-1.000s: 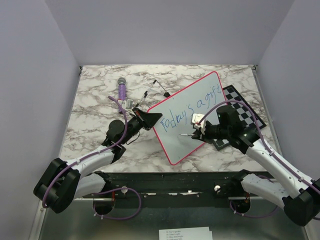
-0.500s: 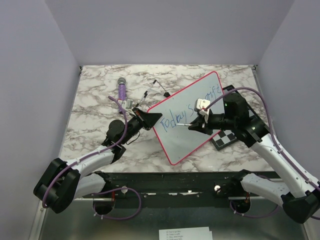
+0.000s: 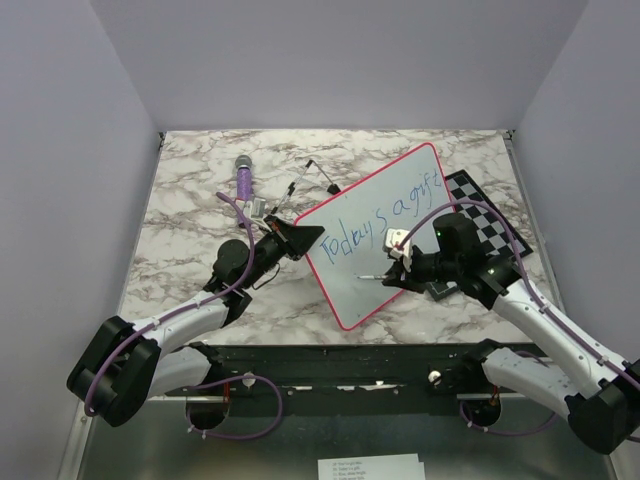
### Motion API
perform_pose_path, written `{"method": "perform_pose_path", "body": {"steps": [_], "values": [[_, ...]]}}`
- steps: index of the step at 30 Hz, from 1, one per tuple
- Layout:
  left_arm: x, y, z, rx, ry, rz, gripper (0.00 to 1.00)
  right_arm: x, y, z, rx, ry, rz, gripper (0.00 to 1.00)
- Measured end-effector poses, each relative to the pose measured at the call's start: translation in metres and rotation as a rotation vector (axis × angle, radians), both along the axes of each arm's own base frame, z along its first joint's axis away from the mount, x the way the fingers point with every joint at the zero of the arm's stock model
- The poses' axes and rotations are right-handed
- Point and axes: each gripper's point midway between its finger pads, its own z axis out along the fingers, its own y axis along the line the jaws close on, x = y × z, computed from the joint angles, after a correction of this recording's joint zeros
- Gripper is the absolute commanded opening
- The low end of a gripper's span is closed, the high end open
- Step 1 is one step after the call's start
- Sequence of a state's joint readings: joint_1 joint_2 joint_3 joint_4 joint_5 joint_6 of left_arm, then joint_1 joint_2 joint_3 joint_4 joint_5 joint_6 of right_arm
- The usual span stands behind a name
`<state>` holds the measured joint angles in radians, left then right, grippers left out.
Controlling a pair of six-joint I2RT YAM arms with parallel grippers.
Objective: Write a sentence on the whiteboard
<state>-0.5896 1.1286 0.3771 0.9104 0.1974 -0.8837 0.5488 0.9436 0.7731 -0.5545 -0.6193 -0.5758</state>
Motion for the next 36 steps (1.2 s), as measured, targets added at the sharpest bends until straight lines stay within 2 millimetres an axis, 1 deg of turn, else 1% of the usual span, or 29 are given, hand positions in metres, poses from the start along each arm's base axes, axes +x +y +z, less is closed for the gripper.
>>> {"method": "perform_pose_path", "body": {"steps": [4,16,21,36], "values": [[0.000,0.000,0.000,-0.001,0.000,0.000,0.00,0.007,0.001,0.001,0.000,-0.025,-0.012,0.00],[0.000,0.000,0.000,-0.001,0.001,0.000,0.00,0.027,0.001,-0.003,-0.026,-0.053,-0.088,0.01],[0.000,0.000,0.000,-0.001,0.001,0.000,0.00,0.029,0.001,-0.006,-0.033,-0.044,-0.094,0.00],[0.001,0.001,0.000,0.002,-0.002,0.006,0.00,0.024,0.012,-0.010,-0.035,-0.026,-0.054,0.01]]}}
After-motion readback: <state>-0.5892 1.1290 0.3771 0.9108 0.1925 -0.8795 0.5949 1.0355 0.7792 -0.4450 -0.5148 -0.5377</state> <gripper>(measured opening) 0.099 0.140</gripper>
